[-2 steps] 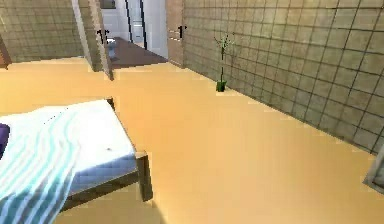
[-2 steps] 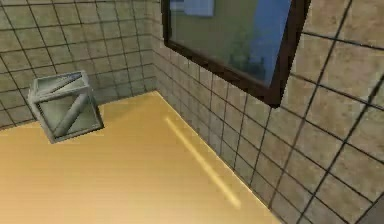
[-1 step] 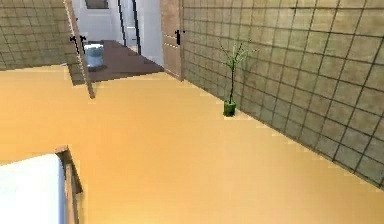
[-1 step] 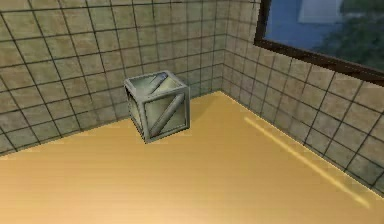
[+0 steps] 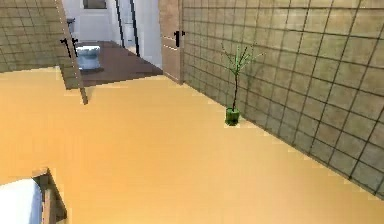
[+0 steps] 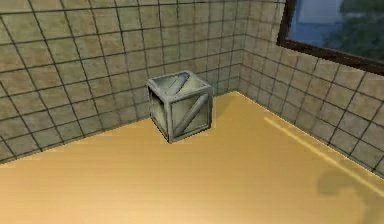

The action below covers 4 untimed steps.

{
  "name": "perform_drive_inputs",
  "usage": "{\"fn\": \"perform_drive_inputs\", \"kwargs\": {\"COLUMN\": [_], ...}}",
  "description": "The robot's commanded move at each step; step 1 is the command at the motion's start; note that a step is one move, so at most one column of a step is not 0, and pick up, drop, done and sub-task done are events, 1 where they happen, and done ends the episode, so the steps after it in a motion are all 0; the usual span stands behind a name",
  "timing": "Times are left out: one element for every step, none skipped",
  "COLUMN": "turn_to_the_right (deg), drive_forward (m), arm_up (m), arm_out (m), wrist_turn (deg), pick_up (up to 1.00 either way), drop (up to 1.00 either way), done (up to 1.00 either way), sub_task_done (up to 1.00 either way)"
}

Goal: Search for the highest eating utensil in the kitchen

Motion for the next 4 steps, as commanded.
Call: {"fn": "perform_drive_inputs", "kwargs": {"turn_to_the_right": [-15.0, -3.0, 45.0, 27.0], "drive_forward": [0.00, 0.00, 0.00, 0.00], "arm_up": [0.00, 0.00, 0.00, 0.00], "arm_out": [0.00, 0.00, 0.00, 0.00], "wrist_turn": [0.0, 0.0, 0.0, 0.0], "pick_up": [0.00, 0.00, 0.00, 0.00], "drop": [0.00, 0.00, 0.00, 0.00], "done": [0.00, 0.00, 0.00, 0.00], "sub_task_done": [0.00, 0.00, 0.00, 0.00]}}
